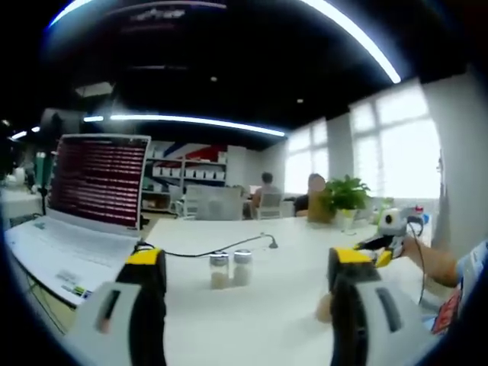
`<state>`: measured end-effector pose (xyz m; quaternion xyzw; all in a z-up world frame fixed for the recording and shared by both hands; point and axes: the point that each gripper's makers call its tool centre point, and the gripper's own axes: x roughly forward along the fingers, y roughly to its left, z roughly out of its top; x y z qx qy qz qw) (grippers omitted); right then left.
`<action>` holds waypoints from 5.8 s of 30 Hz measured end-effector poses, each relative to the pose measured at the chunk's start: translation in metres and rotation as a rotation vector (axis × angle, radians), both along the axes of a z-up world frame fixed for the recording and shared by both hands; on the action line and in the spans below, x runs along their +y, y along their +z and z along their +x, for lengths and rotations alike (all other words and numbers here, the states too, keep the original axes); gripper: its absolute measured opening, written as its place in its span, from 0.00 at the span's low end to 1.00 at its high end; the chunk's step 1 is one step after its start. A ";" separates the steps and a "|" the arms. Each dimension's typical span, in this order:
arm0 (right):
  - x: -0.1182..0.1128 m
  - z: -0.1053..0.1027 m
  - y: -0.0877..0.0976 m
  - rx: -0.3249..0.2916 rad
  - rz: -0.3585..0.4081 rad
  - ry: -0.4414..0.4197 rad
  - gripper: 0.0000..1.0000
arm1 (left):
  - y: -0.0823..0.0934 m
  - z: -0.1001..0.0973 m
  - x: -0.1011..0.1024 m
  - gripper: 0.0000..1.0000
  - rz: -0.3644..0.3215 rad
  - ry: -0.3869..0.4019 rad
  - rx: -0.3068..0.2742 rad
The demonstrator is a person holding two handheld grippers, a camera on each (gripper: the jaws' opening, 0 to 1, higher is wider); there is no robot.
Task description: Rotate the seasoning bottle until the label or dispensing opening points toward the visible target arrow and the bottle remains upright within the marked orientation range
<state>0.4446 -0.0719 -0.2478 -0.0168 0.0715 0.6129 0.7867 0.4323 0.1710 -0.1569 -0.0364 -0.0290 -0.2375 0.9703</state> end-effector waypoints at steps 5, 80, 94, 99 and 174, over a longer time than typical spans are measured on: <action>0.000 0.000 -0.005 0.025 -0.001 0.006 0.55 | 0.002 -0.002 0.000 0.93 0.011 -0.006 -0.012; 0.002 0.010 -0.008 -0.047 -0.035 -0.372 0.40 | -0.006 0.005 -0.007 0.92 0.002 -0.050 0.016; 0.002 0.009 -0.008 -0.073 -0.013 -0.446 0.40 | -0.004 0.004 -0.008 0.92 -0.024 -0.056 0.015; 0.001 0.010 -0.007 -0.079 -0.010 -0.455 0.40 | -0.005 0.005 -0.007 0.92 -0.023 -0.054 0.018; -0.007 0.020 -0.007 -0.177 0.050 -0.870 0.41 | -0.011 0.010 -0.020 0.90 0.006 -0.080 0.048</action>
